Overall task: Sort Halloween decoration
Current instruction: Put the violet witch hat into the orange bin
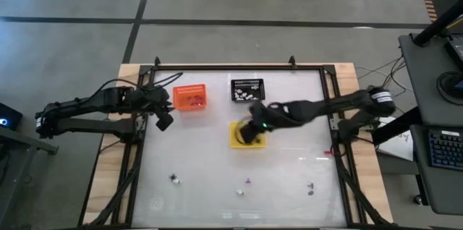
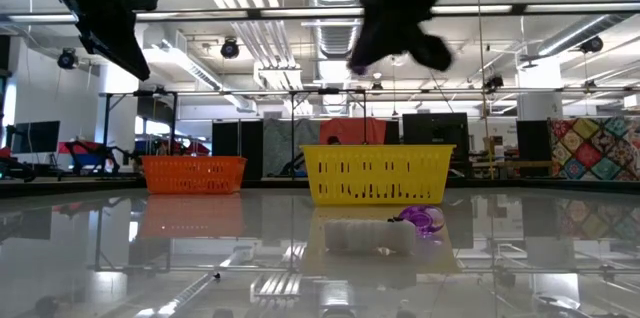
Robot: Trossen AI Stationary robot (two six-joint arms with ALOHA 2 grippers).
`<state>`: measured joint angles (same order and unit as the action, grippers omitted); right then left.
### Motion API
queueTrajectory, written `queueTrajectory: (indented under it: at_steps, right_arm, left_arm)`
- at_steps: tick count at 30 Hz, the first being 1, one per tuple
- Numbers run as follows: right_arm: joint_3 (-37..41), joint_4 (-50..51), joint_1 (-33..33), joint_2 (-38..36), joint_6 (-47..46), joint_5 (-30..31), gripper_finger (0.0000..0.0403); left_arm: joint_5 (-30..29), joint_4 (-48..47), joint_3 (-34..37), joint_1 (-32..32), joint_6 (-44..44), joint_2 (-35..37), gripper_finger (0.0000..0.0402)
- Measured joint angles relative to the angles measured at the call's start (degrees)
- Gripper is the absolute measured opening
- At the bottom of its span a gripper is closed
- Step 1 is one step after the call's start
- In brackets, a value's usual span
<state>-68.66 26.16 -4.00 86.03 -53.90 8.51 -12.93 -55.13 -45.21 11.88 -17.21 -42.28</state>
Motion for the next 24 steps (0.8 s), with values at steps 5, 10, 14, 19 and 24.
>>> queueTrajectory:
  at_steps: [5,10,14,19,24]
  right_arm:
    - [-8.54,-1.2,5.02,8.33,5.37,-1.01,0.0009]
    - [-16.61,-1.88,8.83,16.31,8.87,-1.1,0.0009]
    - [-21.97,-1.83,10.97,21.67,10.69,-1.65,0.0009]
    - [-27.84,-4.9,13.86,26.65,13.51,-3.38,0.0009]
    - [-36.46,-5.8,16.64,33.34,16.66,-5.99,0.0009]
  left_arm:
    - [-0.02,-1.74,0.0,0.02,0.16,0.0,0.0091]
    - [-0.02,-1.73,0.0,0.01,0.89,0.0,0.0091]
    - [-0.02,-1.62,0.0,0.02,1.51,0.0,0.0091]
    - [-0.04,-1.46,0.0,0.0,1.66,-0.01,0.0091]
    - [-0.64,-1.09,0.0,0.02,1.46,-0.15,0.0091]
